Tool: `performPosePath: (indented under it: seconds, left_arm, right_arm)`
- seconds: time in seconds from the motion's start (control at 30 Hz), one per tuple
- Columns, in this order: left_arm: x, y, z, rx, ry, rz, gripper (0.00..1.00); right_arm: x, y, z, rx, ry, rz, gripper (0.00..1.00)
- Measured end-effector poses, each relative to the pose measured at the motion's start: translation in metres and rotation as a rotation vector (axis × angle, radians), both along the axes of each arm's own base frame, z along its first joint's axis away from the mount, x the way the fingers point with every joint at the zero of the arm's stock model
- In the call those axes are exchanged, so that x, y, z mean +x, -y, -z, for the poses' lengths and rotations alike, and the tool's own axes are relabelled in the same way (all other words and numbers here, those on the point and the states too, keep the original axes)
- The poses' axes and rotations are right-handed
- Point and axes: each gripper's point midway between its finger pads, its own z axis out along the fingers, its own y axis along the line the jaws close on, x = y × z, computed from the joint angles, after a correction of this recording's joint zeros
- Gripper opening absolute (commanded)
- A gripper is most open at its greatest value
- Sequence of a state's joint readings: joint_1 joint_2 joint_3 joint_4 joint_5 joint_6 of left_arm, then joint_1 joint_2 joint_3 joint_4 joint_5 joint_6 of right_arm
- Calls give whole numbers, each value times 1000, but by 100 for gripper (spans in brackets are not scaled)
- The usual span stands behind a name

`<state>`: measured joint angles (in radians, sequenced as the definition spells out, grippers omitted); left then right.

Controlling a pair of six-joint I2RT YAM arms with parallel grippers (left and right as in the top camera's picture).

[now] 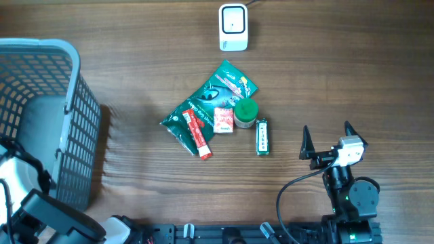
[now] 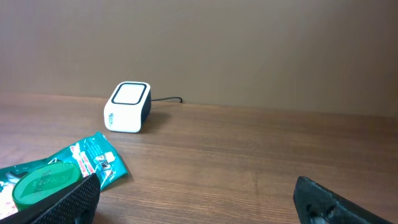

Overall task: Scan the item barcode
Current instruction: 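Return the left gripper into the basket over the wipes pack, then grasp the light-green ZAPPY toilet wipes pack with left gripper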

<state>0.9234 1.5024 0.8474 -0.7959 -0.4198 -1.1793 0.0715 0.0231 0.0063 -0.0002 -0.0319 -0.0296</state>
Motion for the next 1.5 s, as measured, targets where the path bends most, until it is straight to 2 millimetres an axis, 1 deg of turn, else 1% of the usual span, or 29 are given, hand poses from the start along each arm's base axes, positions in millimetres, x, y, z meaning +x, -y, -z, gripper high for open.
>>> performPosePath:
  seconds: [0.07, 0.13, 0.2, 0.23, 0.27, 0.37, 0.4, 0.43, 0.47, 0.5, 0.53, 0.57, 0.6, 0.67, 0.73, 0.77, 0.8, 0.83, 0.87, 0.9, 1.0, 1.1, 1.13, 1.2, 1.3, 1.4, 1.43, 1.47, 1.5]
  left_arm:
    - [9, 0, -12, -51, 17, 46, 4]
    - [20, -4, -34, -76, 42, 73, 4]
    - [35, -16, -63, -51, 90, 95, 4]
    - [44, -23, -83, -35, 123, 106, 4]
    - [50, -28, -98, -16, 145, 116, 4]
    - [68, -36, -150, 27, 236, 159, 4]
    - [73, -39, -162, 49, 260, 175, 4]
    - [79, -41, -178, 68, 292, 199, 17]
    - [82, -42, -191, 88, 313, 213, 34]
    - [86, -44, -206, 117, 337, 233, 45]
    - [87, -43, -218, 143, 356, 243, 63]
    - [85, -40, -225, 152, 367, 251, 88]
    - [83, -36, -227, 150, 367, 258, 100]
    - [82, -32, -220, 121, 356, 263, 100]
    - [81, -30, -196, 57, 323, 257, 99]
    - [81, -29, -180, 17, 301, 251, 98]
    - [80, -27, -151, -52, 266, 243, 98]
    - [79, -26, -136, -88, 246, 238, 98]
    - [77, -23, -110, -148, 212, 230, 98]
    - [75, -19, -89, -196, 184, 223, 97]
    - [65, -7, -42, -312, 113, 220, 96]
    - [58, -1, -20, -358, 70, 228, 95]
    - [56, 0, -16, -364, 57, 229, 94]
    - [54, 0, -14, -360, 46, 232, 88]
    - [49, 2, -8, -364, 30, 237, 87]
    - [42, 9, 4, -383, 7, 234, 86]
    - [41, 8, 10, -365, 10, 236, 85]
    - [40, 10, 15, -366, 9, 235, 82]
    - [40, 9, 16, -353, 13, 237, 73]
  right_arm:
    - [0, 0, 0, 0, 0, 0, 100]
    - [0, 0, 0, 0, 0, 0, 100]
    - [0, 0, 0, 0, 0, 0, 100]
    - [0, 0, 0, 0, 0, 0, 100]
    - [0, 0, 0, 0, 0, 0, 100]
    - [0, 0, 0, 0, 0, 0, 100]
    - [0, 0, 0, 0, 0, 0, 100]
    - [0, 0, 0, 0, 0, 0, 100]
    - [0, 0, 0, 0, 0, 0, 100]
    - [0, 0, 0, 0, 0, 0, 100]
    - [0, 0, 0, 0, 0, 0, 100]
    - [0, 0, 0, 0, 0, 0, 100]
    - [0, 0, 0, 0, 0, 0, 100]
    - [0, 0, 0, 0, 0, 0, 100]
    - [0, 0, 0, 0, 0, 0, 100]
    - [0, 0, 0, 0, 0, 0, 100]
    - [0, 0, 0, 0, 0, 0, 100]
    - [0, 0, 0, 0, 0, 0, 100]
    - [0, 0, 0, 0, 0, 0, 100]
    - [0, 0, 0, 0, 0, 0, 100]
    - [0, 0, 0, 0, 0, 0, 100]
    - [0, 0, 0, 0, 0, 0, 100]
    - [0, 0, 0, 0, 0, 0, 100]
    - [0, 0, 0, 0, 0, 0, 100]
    - [0, 0, 0, 0, 0, 0, 100]
    - [0, 0, 0, 0, 0, 0, 100]
    - [0, 0, 0, 0, 0, 0, 100]
    - [0, 0, 0, 0, 0, 0, 100]
    - [0, 0, 0, 0, 0, 0, 100]
